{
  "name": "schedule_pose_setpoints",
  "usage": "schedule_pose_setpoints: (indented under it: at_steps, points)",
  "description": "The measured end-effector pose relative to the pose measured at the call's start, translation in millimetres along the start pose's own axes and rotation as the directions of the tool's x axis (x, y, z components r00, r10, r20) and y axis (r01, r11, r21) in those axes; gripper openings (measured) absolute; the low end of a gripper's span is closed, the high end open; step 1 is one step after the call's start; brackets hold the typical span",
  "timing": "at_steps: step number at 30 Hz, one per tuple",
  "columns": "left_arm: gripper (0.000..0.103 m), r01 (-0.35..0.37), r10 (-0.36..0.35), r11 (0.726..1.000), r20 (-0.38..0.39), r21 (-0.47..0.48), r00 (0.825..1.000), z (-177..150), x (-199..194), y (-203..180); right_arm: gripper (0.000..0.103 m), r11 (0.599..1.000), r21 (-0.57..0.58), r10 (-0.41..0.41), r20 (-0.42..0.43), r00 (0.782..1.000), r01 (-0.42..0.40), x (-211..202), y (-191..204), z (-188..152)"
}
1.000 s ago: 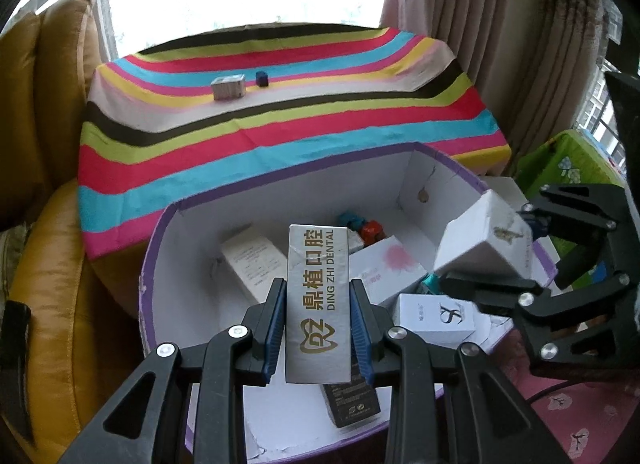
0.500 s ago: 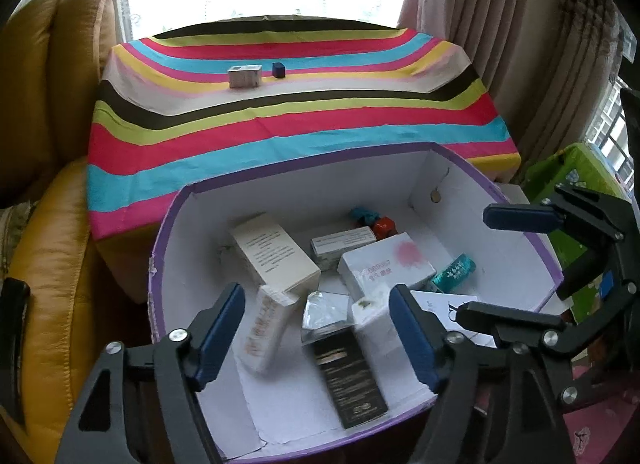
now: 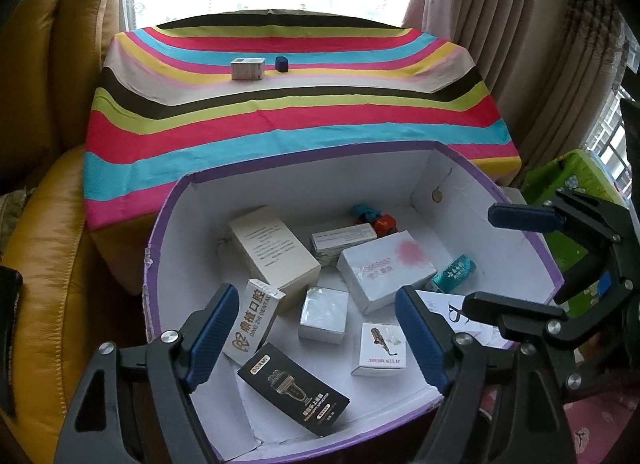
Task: Organize rigid objects
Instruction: 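Move both tools back toward the last boxes on the tablecloth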
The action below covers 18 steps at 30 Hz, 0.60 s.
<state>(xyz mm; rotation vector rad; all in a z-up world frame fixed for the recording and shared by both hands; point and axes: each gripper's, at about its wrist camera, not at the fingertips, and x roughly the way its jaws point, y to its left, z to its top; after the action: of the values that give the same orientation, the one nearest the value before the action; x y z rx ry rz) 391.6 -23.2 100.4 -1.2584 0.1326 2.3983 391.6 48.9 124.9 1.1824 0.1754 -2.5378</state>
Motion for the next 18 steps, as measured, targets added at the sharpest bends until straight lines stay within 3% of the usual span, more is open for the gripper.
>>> schedule_pose_setpoints:
  at_steps: [18]
  points:
    - [0.081, -0.009, 0.008, 1.0, -0.074, -0.009, 0.997, 7.6, 26.1, 10.3, 0.084, 0.999, -0.012, -0.054, -0.046, 0.997, 0.053, 28.1, -28.5, 20.4]
